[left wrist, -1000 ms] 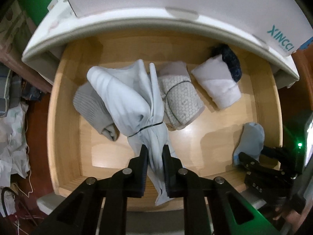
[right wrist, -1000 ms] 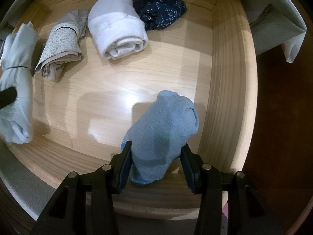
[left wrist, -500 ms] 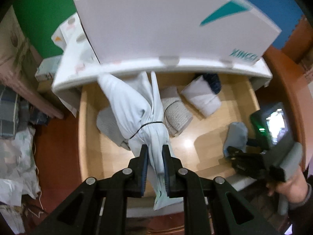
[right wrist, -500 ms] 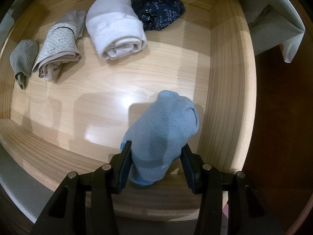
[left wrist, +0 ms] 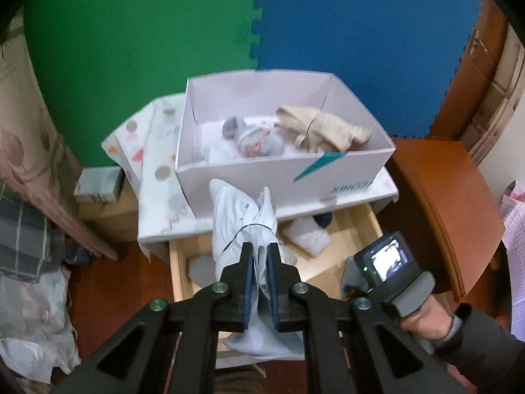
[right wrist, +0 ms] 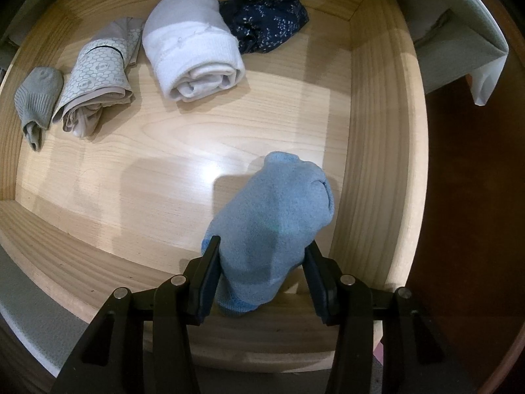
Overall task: Take underwear out of drawer
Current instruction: 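Lift the pale blue garment into the white box while the right tool holds the sock, then open the left tool to drop the pale blue garment in the box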
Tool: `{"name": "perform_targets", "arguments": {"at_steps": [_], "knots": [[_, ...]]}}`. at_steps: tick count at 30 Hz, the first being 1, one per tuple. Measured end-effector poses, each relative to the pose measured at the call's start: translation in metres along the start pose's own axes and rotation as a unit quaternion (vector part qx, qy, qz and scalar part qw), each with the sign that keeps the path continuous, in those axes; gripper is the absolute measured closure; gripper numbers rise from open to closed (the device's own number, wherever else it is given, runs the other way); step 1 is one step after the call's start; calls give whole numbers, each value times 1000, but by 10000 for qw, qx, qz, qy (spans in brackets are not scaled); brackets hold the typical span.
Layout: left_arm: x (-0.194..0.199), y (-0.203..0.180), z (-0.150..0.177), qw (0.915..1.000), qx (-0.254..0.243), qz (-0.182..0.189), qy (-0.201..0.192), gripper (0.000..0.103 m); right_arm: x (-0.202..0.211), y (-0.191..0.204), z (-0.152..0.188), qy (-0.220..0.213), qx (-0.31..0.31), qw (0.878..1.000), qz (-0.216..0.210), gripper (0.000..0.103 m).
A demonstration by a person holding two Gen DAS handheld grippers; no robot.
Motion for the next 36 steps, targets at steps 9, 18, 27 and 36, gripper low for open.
{"name": "perform_targets", "arguments": {"at_steps": [9,18,27,36], "knots": [[49,-1,-49,9986,-41,-84,-513,95,1,1,1,-15,-4,10000,-3,57],[38,27,-128,9946,-57,-383,-959,95,1,0,1,-26,-2,10000,-5,57],[-64,40,-147,9977,-250,-461,-419,95,2,-2,0,-32,2,10000,-6,57],[-137,29,-114,9979,-346,-483,245,95,2,-2,0,-34,8,10000,-6,57]]}}
Point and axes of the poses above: each gripper's, at about its wrist camera, not at the fingertips, and x roughly against the way its jaws point, y to its left, z to its underside, the point moved 9 cm from there along -x, roughly the way its jaws point, and after that the axes turned 9 degrees about -x, right-handed, at the moved point
